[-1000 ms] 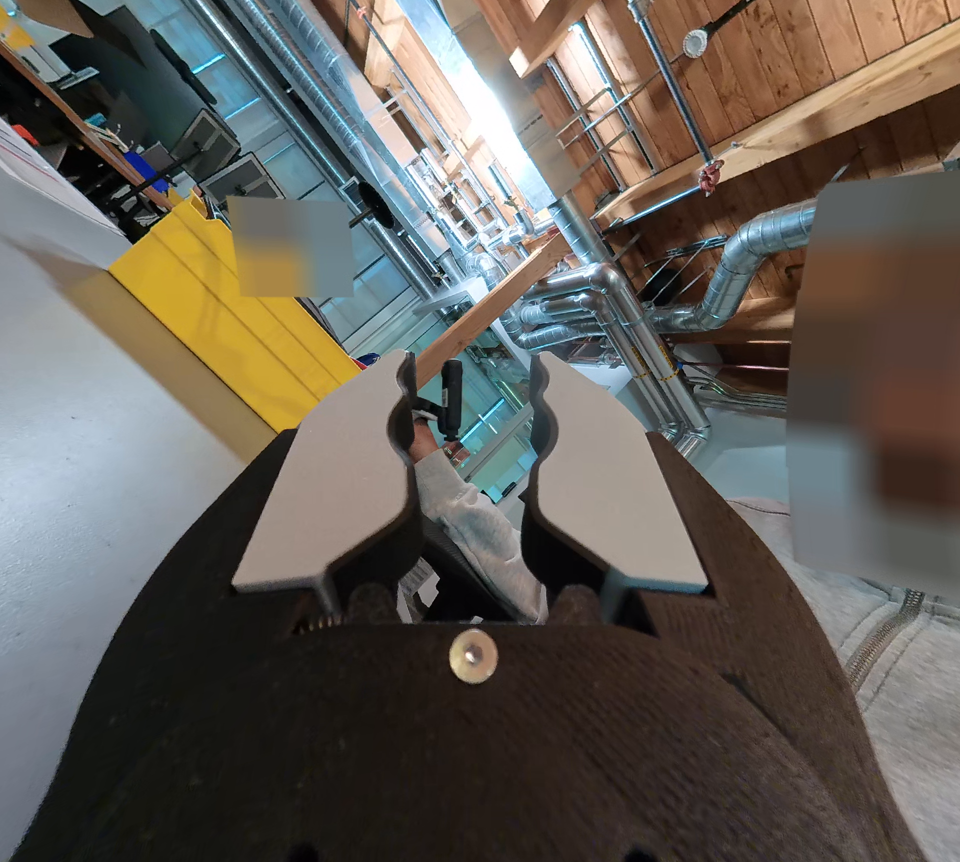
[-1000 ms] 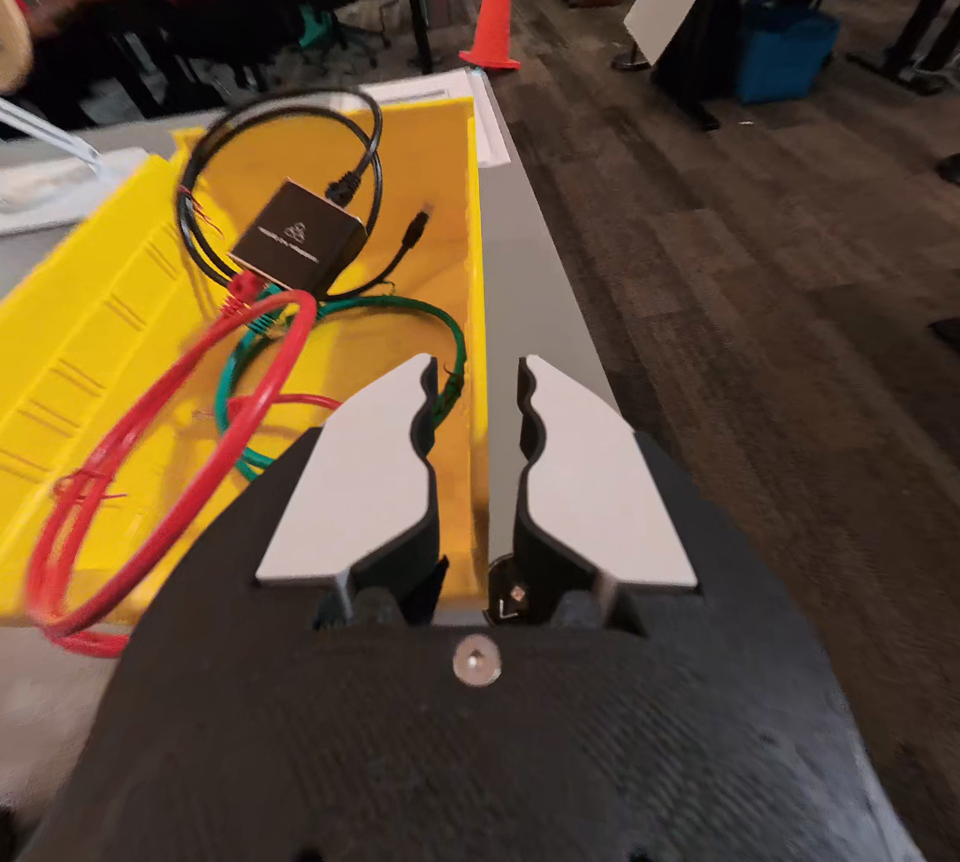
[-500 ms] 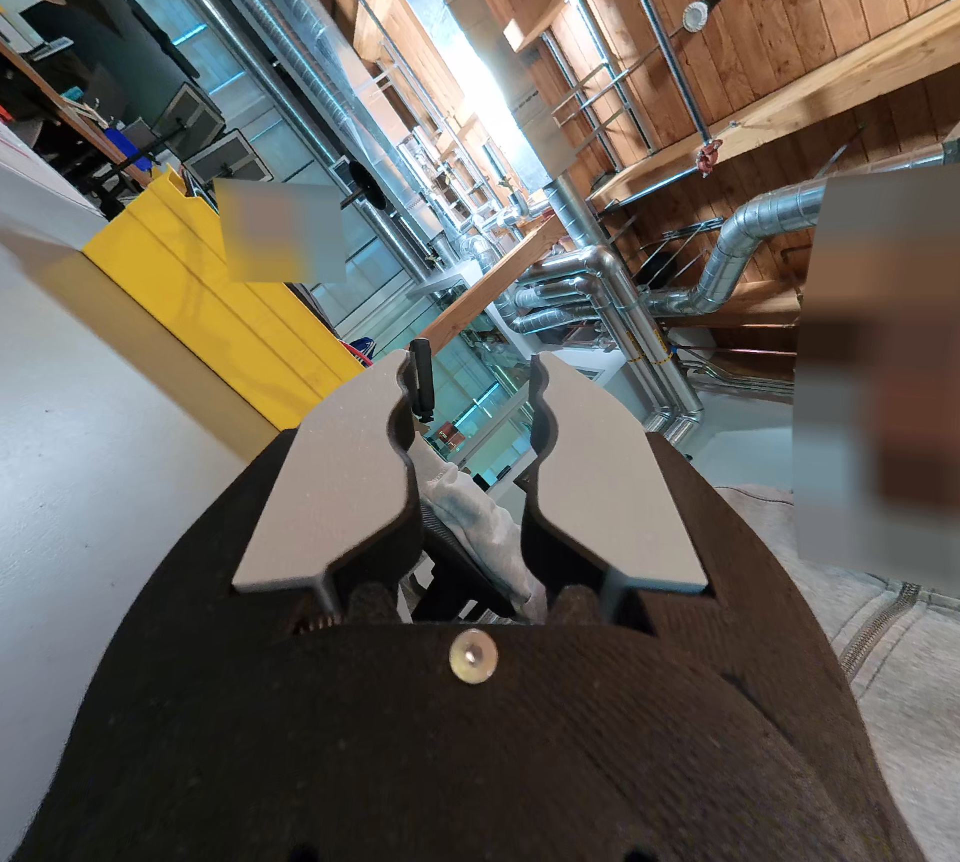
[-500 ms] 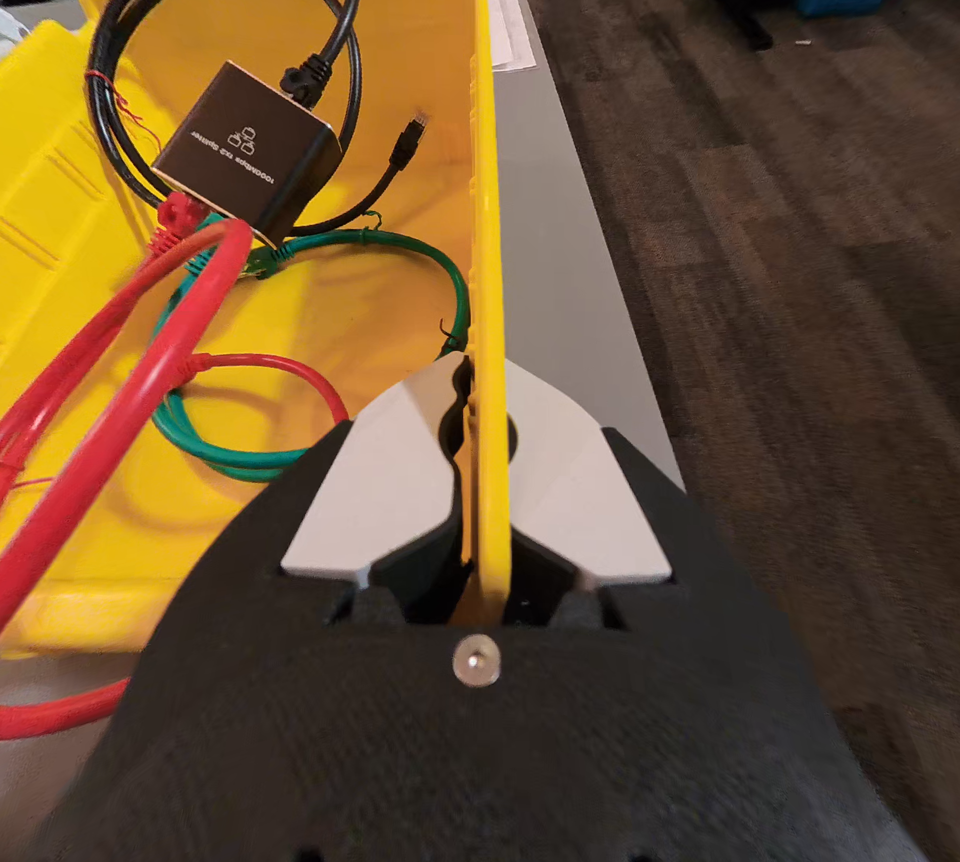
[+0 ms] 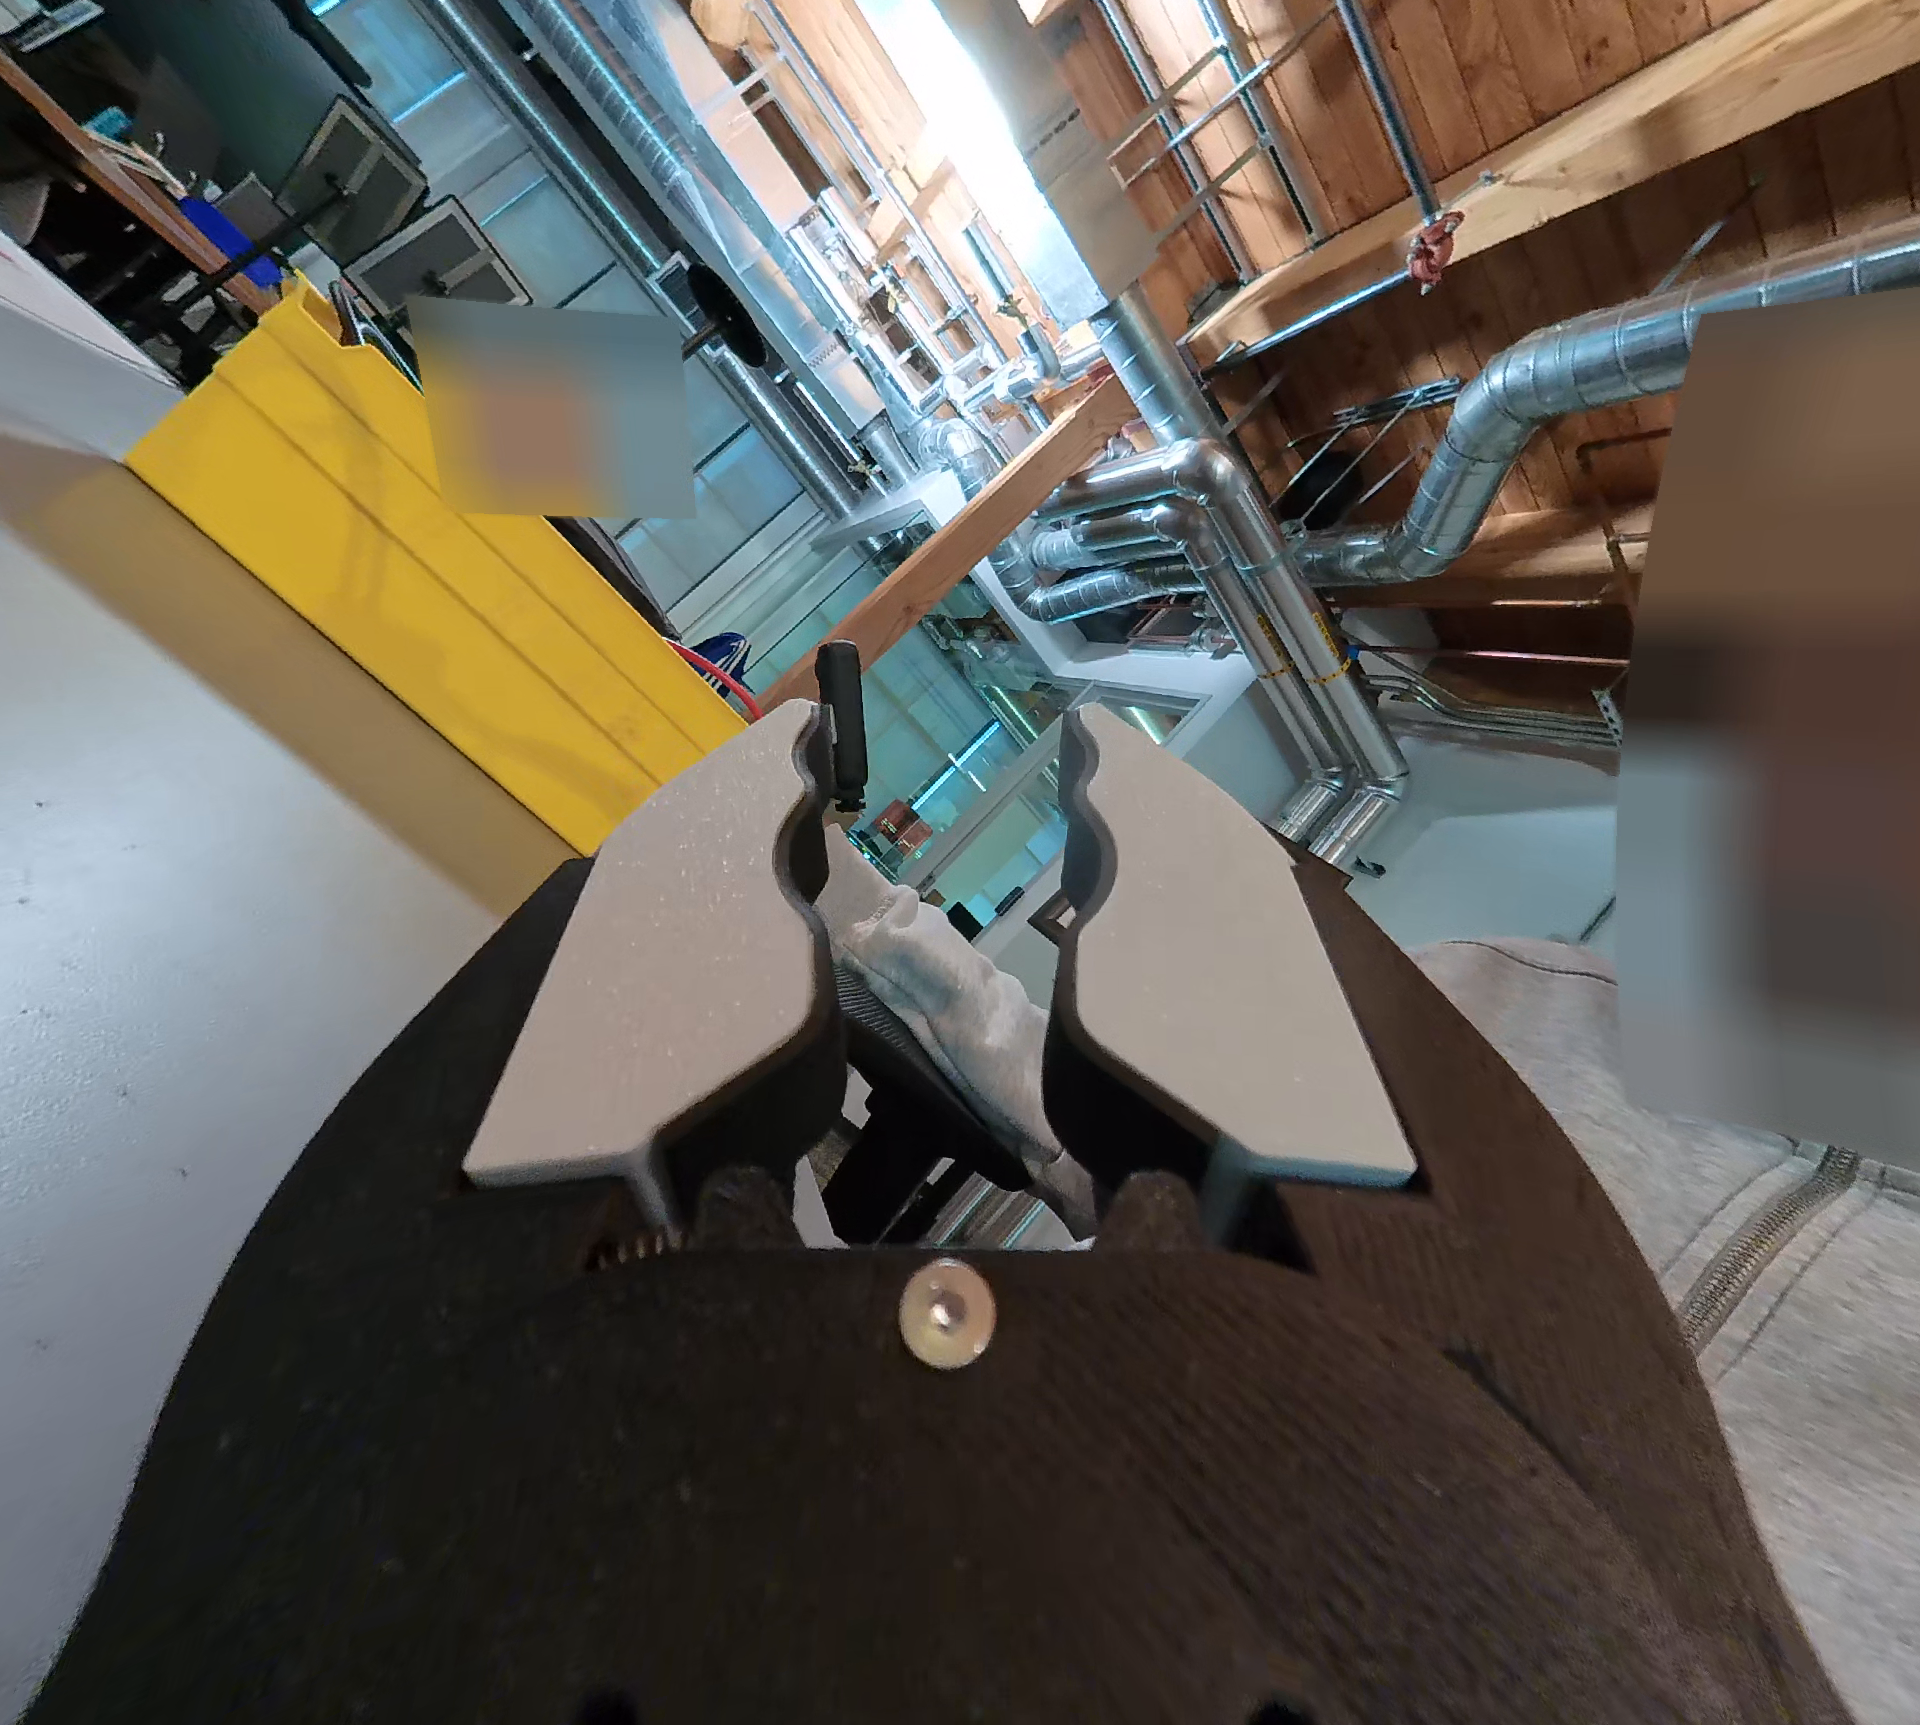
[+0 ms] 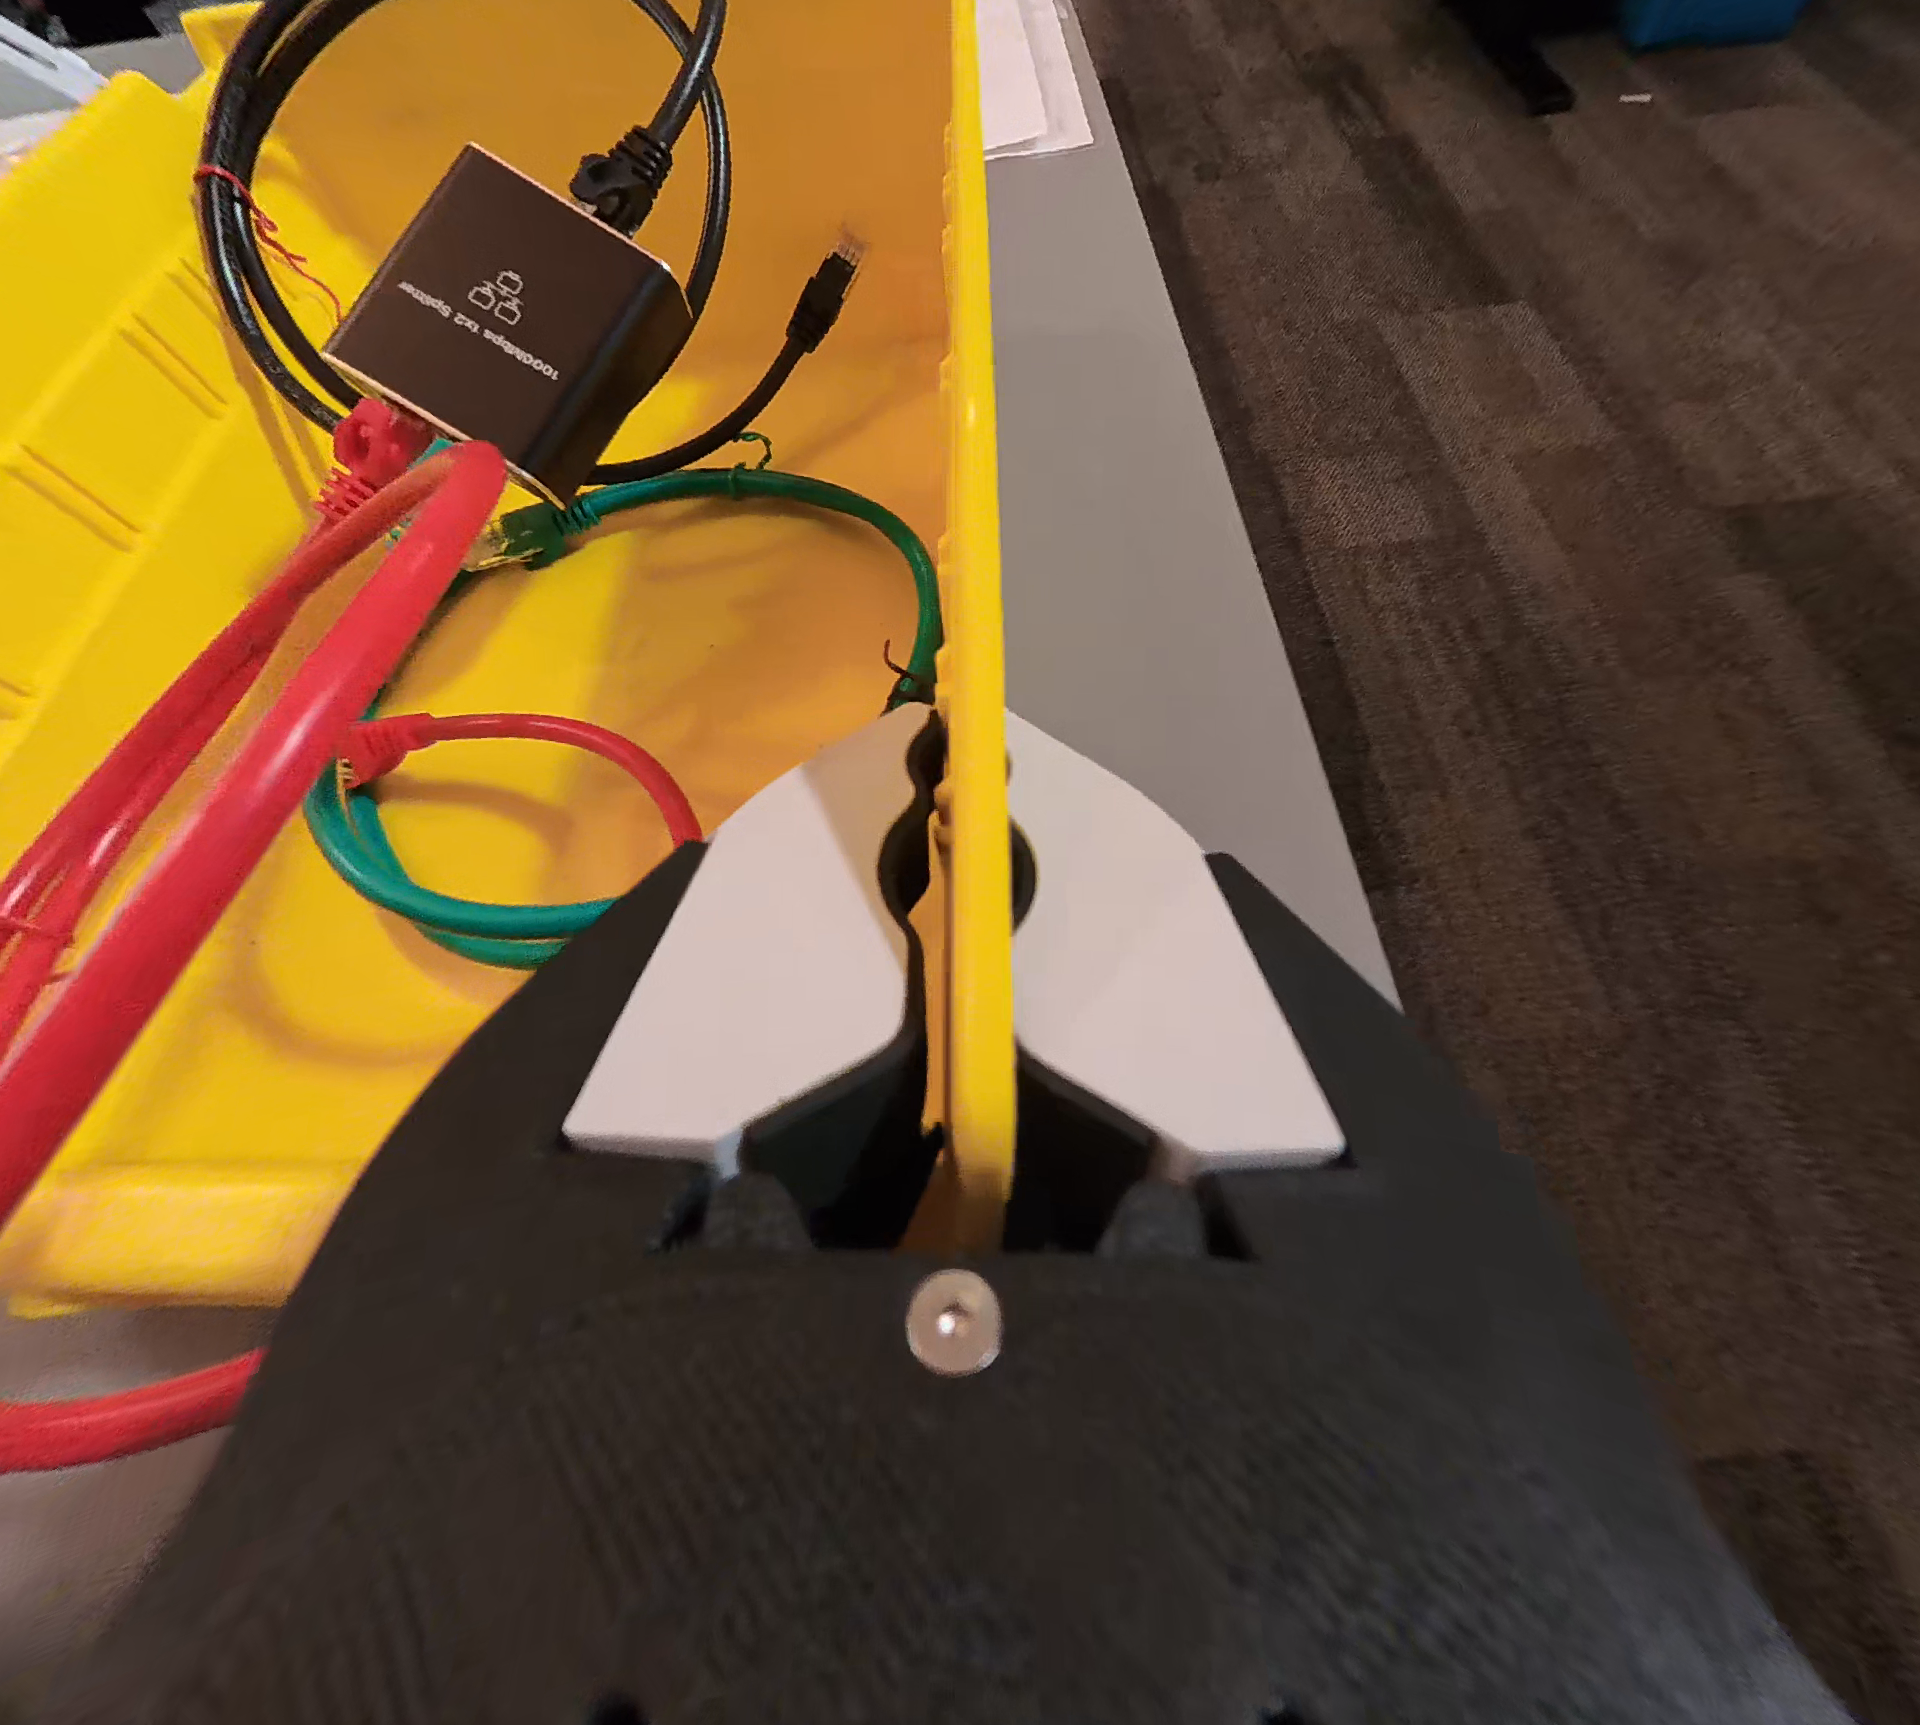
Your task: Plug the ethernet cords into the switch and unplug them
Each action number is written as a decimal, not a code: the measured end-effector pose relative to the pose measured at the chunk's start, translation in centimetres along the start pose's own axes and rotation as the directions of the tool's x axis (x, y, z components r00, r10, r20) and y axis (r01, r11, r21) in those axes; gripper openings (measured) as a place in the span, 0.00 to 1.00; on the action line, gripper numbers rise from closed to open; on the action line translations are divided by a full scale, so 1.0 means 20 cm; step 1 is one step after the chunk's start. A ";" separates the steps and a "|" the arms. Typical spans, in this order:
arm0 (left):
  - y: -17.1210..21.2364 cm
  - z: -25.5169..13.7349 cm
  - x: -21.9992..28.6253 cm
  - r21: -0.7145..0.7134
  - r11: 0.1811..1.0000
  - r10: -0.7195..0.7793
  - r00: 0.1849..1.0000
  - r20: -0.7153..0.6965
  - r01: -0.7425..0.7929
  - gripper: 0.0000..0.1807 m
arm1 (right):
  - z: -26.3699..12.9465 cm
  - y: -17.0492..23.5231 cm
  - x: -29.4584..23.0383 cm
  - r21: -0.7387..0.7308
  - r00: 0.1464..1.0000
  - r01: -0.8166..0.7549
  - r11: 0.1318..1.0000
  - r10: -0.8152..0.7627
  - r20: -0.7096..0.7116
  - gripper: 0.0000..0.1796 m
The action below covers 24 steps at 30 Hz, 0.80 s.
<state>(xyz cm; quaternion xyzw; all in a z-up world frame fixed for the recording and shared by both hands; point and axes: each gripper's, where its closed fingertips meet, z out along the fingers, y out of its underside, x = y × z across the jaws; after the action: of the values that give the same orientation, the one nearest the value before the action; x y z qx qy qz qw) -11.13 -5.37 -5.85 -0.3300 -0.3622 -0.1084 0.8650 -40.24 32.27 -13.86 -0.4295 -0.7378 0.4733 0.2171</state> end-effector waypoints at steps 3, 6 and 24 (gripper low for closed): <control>0.00 0.00 0.00 0.001 1.000 -0.002 1.000 0.000 0.002 0.23 | 0.00 0.00 0.00 0.002 1.000 0.006 1.000 -0.006 -0.007 0.03; 0.00 0.00 0.00 -0.001 1.000 -0.004 1.000 0.000 0.004 0.24 | 0.00 0.00 -0.01 -0.003 1.000 0.003 1.000 -0.003 -0.011 0.03; 0.00 0.00 0.00 0.000 1.000 -0.009 1.000 0.002 0.009 0.24 | 0.00 0.01 -0.04 -0.051 0.999 0.038 0.998 -0.039 -0.004 0.03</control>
<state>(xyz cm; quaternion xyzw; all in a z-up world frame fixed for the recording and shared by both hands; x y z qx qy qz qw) -11.18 -5.35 -5.93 -0.3286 -0.3647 -0.1120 0.8640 -39.74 31.67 -14.04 -0.4218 -0.7571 0.4490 0.2172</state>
